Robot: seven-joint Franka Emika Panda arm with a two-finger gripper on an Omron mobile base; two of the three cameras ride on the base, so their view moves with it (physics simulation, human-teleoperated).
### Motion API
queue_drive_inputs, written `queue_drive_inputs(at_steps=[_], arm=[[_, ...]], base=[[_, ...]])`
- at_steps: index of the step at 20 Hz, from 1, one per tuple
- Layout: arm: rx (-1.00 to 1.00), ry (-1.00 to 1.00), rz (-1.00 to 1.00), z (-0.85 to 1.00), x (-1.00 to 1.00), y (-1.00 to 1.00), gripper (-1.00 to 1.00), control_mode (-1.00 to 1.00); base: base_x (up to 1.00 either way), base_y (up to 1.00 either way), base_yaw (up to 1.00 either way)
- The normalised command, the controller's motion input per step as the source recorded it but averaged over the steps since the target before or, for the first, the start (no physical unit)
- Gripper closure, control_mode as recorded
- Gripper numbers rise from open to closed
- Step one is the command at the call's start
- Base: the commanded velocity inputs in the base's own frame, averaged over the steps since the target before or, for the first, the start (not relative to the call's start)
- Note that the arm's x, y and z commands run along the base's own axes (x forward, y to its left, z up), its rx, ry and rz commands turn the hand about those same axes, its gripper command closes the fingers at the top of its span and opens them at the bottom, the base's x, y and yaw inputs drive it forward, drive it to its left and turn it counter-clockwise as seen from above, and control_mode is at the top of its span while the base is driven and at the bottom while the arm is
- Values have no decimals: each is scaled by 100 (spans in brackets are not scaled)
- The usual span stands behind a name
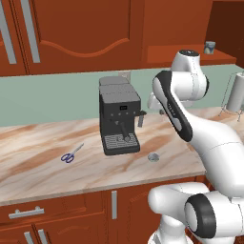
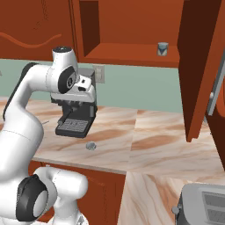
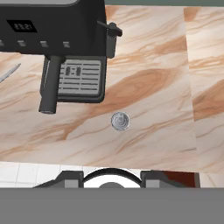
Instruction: Restock the canned food cabinet by taking the new fresh canned food from the counter and placing it in the cabinet. Then, take the old canned food from the cabinet and place it on the counter.
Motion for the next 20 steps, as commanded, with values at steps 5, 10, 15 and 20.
queue_drive_inputs(at_steps=[5, 10, 15, 20], arm=[[0, 0, 0, 0, 0, -2, -100, -100], [0, 0, 0, 0, 0, -1, -100, -100], [-2, 0, 0, -24, -28, -11, -100, -100], [-11, 0, 0, -95, -36, -1, -100, -100]], base=[[0, 0, 0], [0, 0, 0], [0, 0, 0], [0, 0, 0]])
